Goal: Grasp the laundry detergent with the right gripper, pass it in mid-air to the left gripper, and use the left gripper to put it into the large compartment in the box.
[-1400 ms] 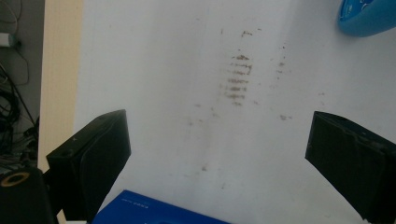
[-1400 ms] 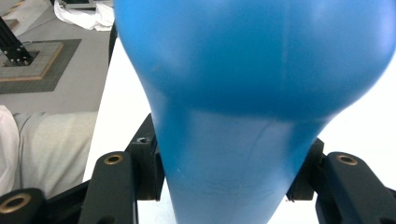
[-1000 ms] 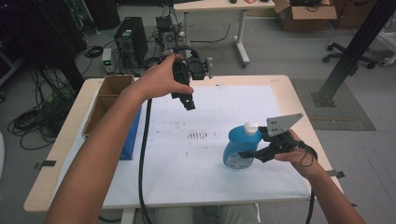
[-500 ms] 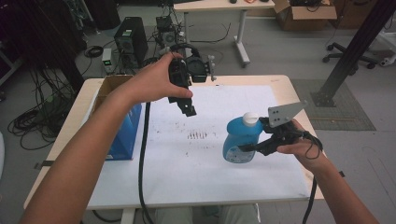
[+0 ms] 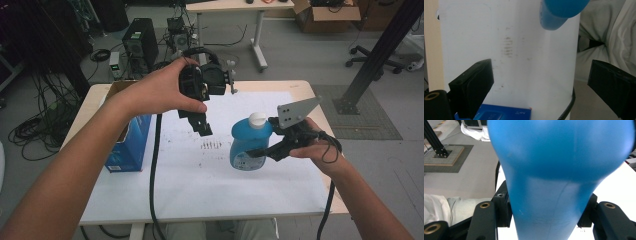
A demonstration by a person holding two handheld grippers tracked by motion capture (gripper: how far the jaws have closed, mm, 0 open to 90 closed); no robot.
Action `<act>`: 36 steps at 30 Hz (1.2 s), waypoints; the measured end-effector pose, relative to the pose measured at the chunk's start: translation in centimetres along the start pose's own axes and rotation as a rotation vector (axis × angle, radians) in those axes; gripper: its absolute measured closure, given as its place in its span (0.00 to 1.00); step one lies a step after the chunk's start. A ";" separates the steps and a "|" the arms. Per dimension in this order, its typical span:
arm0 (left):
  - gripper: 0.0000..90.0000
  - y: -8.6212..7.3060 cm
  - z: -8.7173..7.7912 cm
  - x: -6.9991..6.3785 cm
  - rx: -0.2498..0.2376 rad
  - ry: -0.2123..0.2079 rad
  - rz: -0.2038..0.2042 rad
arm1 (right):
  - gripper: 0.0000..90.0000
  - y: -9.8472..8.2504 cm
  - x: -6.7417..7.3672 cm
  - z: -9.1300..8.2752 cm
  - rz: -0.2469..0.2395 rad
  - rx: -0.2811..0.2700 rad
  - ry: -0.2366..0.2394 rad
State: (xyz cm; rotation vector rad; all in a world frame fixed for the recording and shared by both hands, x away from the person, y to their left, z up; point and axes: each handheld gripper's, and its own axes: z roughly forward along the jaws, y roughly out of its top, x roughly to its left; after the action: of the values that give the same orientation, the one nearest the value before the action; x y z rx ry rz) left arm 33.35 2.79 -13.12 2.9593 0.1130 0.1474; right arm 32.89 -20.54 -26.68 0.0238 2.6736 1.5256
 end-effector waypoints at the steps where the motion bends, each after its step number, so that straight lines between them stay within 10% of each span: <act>1: 0.08 0.1 -0.1 -0.3 0.004 -0.007 0.003 | 0.49 0.6 0.0 0.3 -0.005 0.005 0.003; 36: 0.07 0.0 0.5 -1.7 0.007 -0.069 0.021 | 0.49 5.5 0.2 6.4 -0.038 0.063 0.091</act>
State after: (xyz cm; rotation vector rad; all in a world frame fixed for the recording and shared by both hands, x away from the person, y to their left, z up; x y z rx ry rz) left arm 31.72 2.59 -13.77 2.9696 0.0739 0.0473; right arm 33.02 -12.22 -25.22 -0.0941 2.7745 1.4650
